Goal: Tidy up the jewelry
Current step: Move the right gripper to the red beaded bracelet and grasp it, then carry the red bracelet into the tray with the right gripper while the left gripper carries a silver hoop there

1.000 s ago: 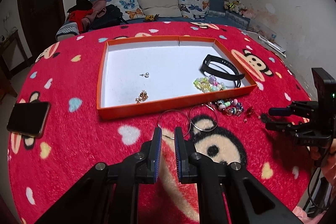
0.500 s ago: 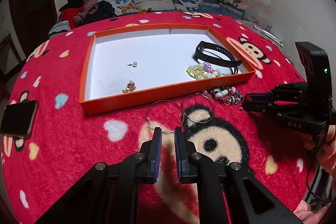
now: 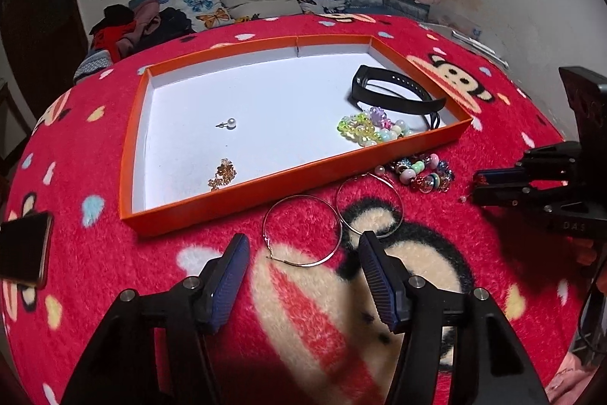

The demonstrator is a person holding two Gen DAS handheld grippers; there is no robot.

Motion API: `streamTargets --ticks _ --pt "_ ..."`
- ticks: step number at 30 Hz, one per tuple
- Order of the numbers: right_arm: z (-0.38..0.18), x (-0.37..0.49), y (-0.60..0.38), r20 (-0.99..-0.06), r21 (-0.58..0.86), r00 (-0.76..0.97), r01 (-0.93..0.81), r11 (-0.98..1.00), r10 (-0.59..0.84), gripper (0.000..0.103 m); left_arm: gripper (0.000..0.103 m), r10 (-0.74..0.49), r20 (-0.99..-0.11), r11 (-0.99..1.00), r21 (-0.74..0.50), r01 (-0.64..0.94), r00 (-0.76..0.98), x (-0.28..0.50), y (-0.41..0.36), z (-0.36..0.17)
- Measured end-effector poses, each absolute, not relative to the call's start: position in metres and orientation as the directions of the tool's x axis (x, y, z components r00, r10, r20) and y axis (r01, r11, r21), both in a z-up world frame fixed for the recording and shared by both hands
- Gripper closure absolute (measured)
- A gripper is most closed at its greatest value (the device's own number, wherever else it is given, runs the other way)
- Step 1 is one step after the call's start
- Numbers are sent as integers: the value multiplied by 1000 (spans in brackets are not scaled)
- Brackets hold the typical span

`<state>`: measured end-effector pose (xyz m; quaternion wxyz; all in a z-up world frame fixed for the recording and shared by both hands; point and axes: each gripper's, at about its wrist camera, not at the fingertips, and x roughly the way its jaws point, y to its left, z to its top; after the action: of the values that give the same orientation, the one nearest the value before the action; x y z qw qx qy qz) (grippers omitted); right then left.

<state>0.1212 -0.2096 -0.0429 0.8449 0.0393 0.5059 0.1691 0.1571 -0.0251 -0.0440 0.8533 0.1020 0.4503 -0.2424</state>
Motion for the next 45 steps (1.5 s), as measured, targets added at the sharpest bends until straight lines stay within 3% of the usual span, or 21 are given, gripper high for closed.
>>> streamTargets --ticks 12,19,28,37,45 --pt "-45 121 -208 -844 244 424 -244 939 329 86 40 -312 -821 817 25 576 479 170 -34 -57" --pt "-44 123 -207 -845 240 424 -245 939 326 86 51 -332 -803 795 44 605 495 166 -39 -58" --pt "-41 124 -204 -840 245 428 -250 937 334 86 51 -316 -789 808 68 585 527 154 -39 -56" --pt "-19 133 -202 -809 277 453 -271 922 376 86 51 -385 -737 844 -37 536 555 144 -19 -18" --pt "14 166 -206 -752 256 546 -276 926 371 86 51 -369 -685 879 -39 475 628 176 -4 24"
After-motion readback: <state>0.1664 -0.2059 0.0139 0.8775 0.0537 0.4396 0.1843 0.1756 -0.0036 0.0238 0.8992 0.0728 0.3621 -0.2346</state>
